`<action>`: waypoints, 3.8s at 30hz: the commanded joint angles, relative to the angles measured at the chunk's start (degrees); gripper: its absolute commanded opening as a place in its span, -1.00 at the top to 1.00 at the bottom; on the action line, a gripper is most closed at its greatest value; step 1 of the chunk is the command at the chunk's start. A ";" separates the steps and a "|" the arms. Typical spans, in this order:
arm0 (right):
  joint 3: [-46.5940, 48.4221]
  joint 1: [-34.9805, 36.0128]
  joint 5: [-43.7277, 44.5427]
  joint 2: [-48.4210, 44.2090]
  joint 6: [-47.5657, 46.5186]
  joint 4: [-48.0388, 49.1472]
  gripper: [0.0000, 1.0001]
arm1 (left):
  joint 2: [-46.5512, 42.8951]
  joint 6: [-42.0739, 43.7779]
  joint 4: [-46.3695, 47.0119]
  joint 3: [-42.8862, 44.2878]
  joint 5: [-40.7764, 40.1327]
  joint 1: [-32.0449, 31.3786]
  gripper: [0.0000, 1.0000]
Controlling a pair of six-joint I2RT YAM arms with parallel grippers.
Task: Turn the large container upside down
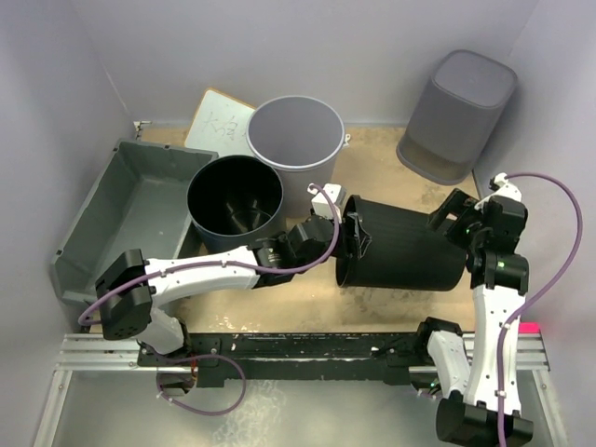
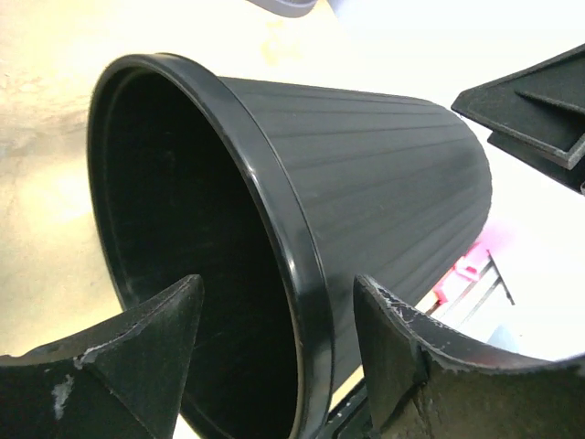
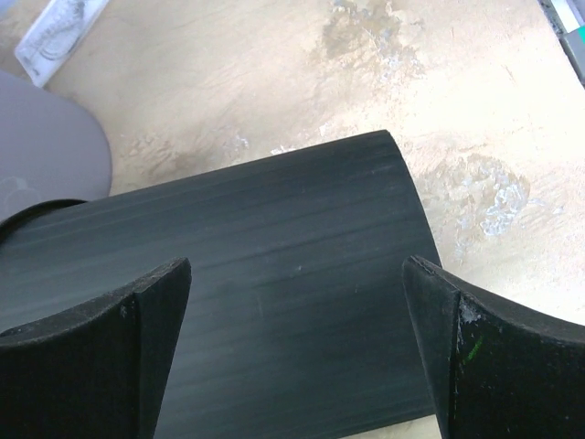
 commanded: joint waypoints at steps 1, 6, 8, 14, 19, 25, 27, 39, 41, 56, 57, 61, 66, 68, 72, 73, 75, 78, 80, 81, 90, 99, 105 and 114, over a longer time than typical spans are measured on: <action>1.63 -0.06 1.90 3.14 -1.76 1.78 -1.00 | -2.14 4.97 -7.46 5.81 -1.73 0.08 -0.29; 3.24 -0.11 -4.63 6.04 0.14 2.77 -1.00 | -1.74 6.06 -11.73 9.12 -3.73 -0.28 -0.30; 2.79 -0.16 -4.05 6.70 0.76 2.75 -1.00 | -1.38 6.61 -13.49 10.46 -5.13 -0.67 -0.30; 2.00 -0.42 -7.23 7.81 3.49 3.12 -1.00 | 1.60 7.95 -19.63 13.59 -8.81 -2.25 0.21; 3.94 -0.52 -12.01 8.18 3.81 2.61 -1.00 | 2.94 7.38 -20.35 12.42 -9.72 -2.25 0.38; 6.27 -0.51 -6.10 5.31 2.14 -0.52 -1.00 | 3.42 7.36 -19.62 10.46 -11.46 -2.17 0.45; 6.51 -0.53 2.74 3.46 1.41 -1.62 -1.00 | 3.55 7.32 -20.19 10.26 -12.18 -2.17 0.49; -5.48 -0.51 5.03 2.35 6.14 1.30 -1.00 | 4.73 7.91 -21.09 8.91 -14.54 -1.71 0.54; -5.02 -0.61 -2.62 2.27 6.56 3.03 -1.00 | 5.06 8.12 -20.90 8.60 -14.56 -1.58 0.54; 2.88 -0.51 -28.59 -2.91 14.95 3.13 -1.00 | 14.02 11.30 -19.79 14.97 -10.80 -1.45 0.54; 2.99 -0.48 -29.49 -2.95 15.30 3.51 -1.00 | 14.41 11.43 -19.85 15.23 -10.70 -1.46 0.54; 5.43 -0.53 -32.74 -2.17 14.36 4.17 -1.00 | 15.80 11.97 -19.86 16.42 -10.19 -1.47 0.54; 6.09 -0.48 -35.92 -1.35 15.24 7.90 -1.00 | 16.68 11.78 -19.26 16.95 -9.36 -1.53 0.54; 5.51 -0.44 -36.92 -1.02 15.61 9.24 -0.99 | 16.32 11.48 -19.25 16.96 -8.57 -1.47 0.53; 5.20 -0.35 -34.56 -0.95 13.54 7.61 -0.99 | 13.55 11.10 -20.40 17.87 -6.56 -1.55 0.47; 5.03 -0.45 -33.80 -1.01 13.14 6.68 -1.00 | 12.62 11.10 -21.33 18.54 -6.14 -1.63 0.44; 5.17 -0.39 -28.48 -1.35 12.37 4.36 -1.00 | 10.27 11.18 -23.10 19.91 -5.06 -1.67 0.37; 5.21 -0.45 -16.97 -1.83 10.20 -0.92 -1.00 | 6.85 11.58 -25.70 22.04 -4.84 -1.85 0.27; 4.23 -0.47 -11.15 -2.29 10.26 -3.00 -1.00 | 4.64 11.94 -27.33 23.80 -5.91 -1.90 0.22; 3.52 -0.47 -9.90 -2.52 10.65 -3.51 -1.00 | 3.56 12.28 -27.68 24.34 -6.65 -1.90 0.20; -3.75 -0.41 -11.20 -4.74 13.91 -1.17 -1.00 | 5.01 24.20 -21.33 24.48 -18.67 -0.12 -0.03; -3.89 -0.42 -6.90 -4.96 13.07 -3.29 -1.00 | 16.40 23.55 -31.60 44.29 -8.34 5.34 -0.06; -5.50 -0.46 -8.56 -5.72 14.34 -2.97 -1.00 | 21.05 27.70 -33.81 53.02 -7.21 5.84 -0.14; 0.63 0.55 -17.86 -7.02 -1.28 0.66 -0.73 | 10.54 24.67 -28.98 36.32 7.29 4.85 -0.18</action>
